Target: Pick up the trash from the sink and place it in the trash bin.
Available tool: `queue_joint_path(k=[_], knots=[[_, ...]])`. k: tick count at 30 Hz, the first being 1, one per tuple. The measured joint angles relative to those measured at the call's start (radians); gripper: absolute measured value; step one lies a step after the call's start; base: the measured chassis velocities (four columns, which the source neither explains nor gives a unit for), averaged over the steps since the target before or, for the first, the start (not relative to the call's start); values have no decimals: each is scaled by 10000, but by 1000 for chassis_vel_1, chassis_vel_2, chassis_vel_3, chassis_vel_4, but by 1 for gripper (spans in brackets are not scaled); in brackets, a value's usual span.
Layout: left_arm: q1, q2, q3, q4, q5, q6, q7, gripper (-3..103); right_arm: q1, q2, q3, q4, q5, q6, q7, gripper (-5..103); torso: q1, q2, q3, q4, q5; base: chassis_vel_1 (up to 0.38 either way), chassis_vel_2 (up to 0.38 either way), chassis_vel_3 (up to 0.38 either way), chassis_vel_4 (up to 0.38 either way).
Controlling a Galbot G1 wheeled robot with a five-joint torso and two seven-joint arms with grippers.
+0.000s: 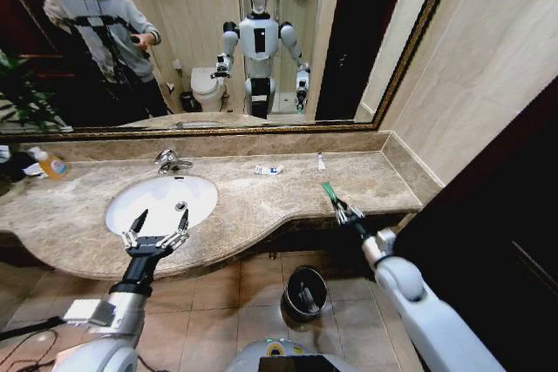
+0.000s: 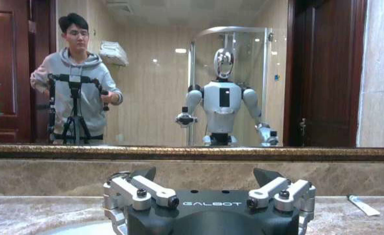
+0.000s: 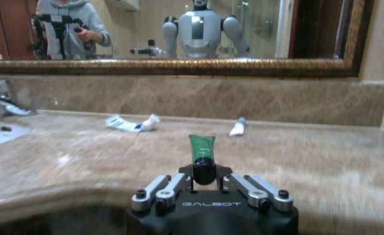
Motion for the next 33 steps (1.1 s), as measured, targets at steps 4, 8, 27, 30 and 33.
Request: queue_joint_path(k=[4,8,27,30,33], knots=[[0,0,1,0,0,0,0,100,-1163,456,-216,-11,-938,588,7,20,1,0,1,1,-1,0,0,0,0],[0,0,0,0,0,0,0,100,-1555,674,-390,-223,-1332,755,-58,20,1,0,1,1,1,0,0,0,0],[0,0,0,0,0,0,0,100,75,2159,-2291,-6035,-3827,256,-72,20,3,-2,3,3,4,0,0,0,0],[0,0,1,0,0,0,0,100,528,2416,-2292,-6799,-4494,-29,-115,20,3,-2,2,2,0,0,0,0,0],[0,0,1,0,0,0,0,100,880,2546,-2306,-7408,-5045,-348,-291,20,2,-1,2,2,1,0,0,0,0]])
